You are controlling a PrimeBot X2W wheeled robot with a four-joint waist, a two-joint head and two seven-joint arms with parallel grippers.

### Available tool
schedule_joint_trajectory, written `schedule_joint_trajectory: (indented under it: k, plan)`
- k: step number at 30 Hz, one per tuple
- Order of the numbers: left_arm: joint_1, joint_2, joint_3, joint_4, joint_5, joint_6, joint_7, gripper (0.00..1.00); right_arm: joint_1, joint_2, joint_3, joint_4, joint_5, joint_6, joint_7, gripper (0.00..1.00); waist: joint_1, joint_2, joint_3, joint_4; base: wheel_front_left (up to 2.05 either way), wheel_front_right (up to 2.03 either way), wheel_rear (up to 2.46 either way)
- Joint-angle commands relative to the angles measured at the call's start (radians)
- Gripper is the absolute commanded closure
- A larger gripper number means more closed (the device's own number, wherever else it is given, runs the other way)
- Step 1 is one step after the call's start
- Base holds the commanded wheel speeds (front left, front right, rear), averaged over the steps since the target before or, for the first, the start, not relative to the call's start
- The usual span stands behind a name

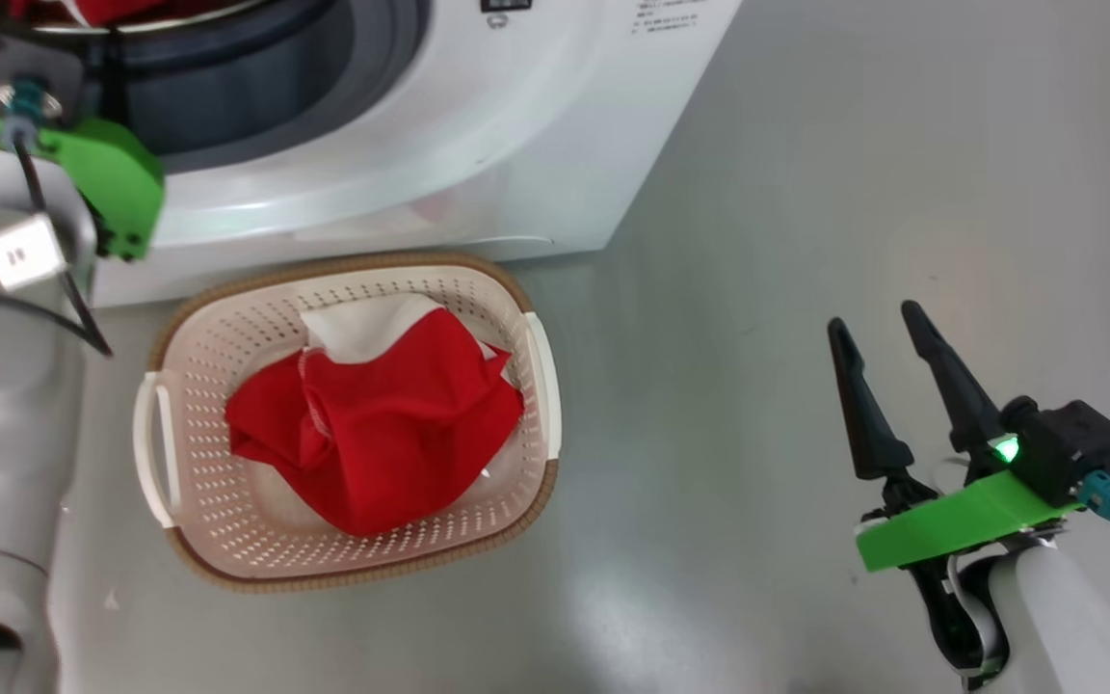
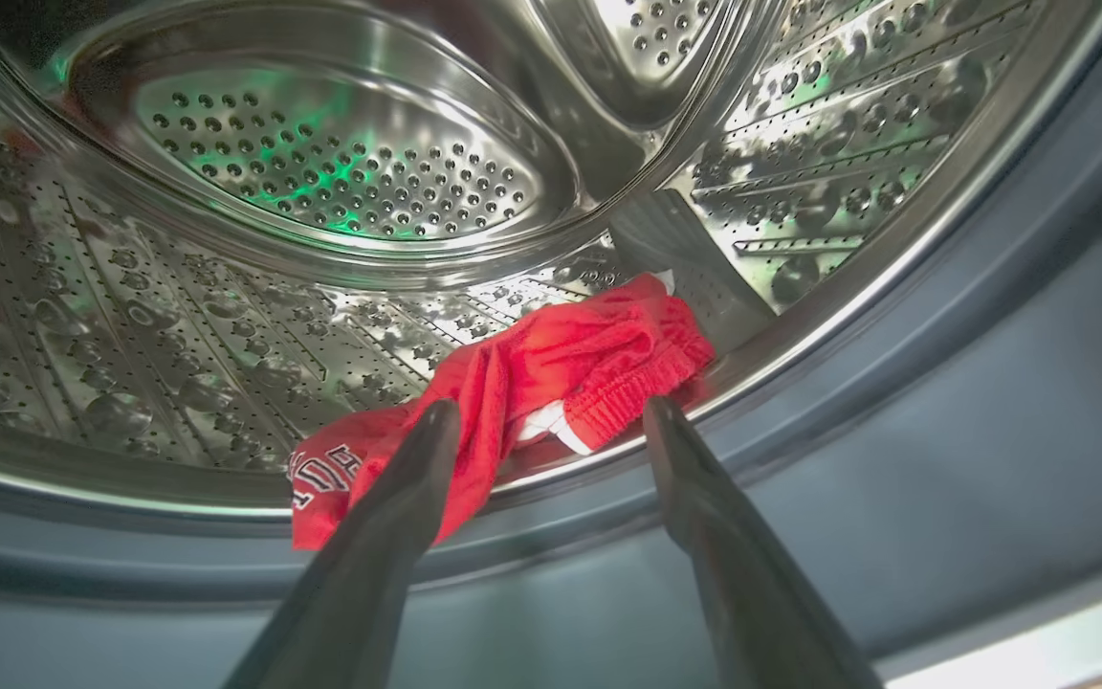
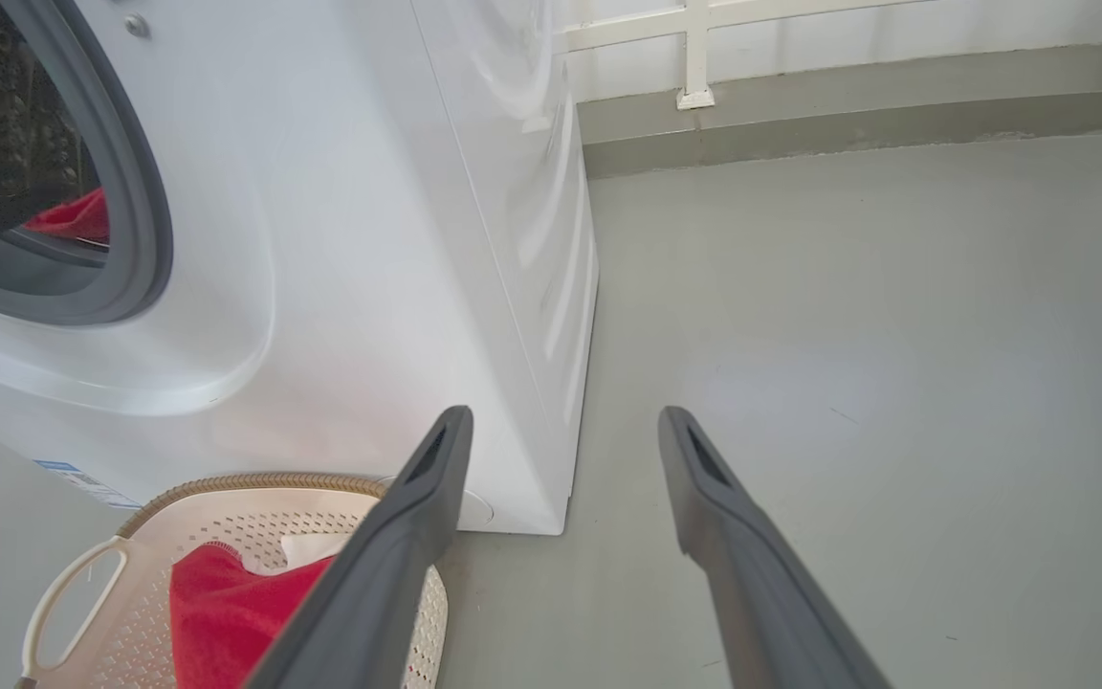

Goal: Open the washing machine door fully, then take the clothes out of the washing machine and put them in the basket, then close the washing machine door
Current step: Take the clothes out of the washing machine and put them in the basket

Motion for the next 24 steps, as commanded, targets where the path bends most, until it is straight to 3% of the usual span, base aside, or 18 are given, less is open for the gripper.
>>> schedule_joint_trajectory:
  k: [1,24]
  plan:
    - [-0.035,0.059,0.005,0.002,0.012,0.015,0.006,0.0,-0.009,0.0,0.029,-0.022,0.004,0.006,-0.006,0.0,0.0,0.0,0.02,-0.016,0.0,0.0,0.0]
    - [-0.203,0.15,-0.096,0.12,0.083,0.118,0.144,0.0,-0.046,0.031,0.072,-0.015,0.021,0.006,-0.006,0.0,0.0,0.0,0.09,-0.083,0.0,0.0,0.0]
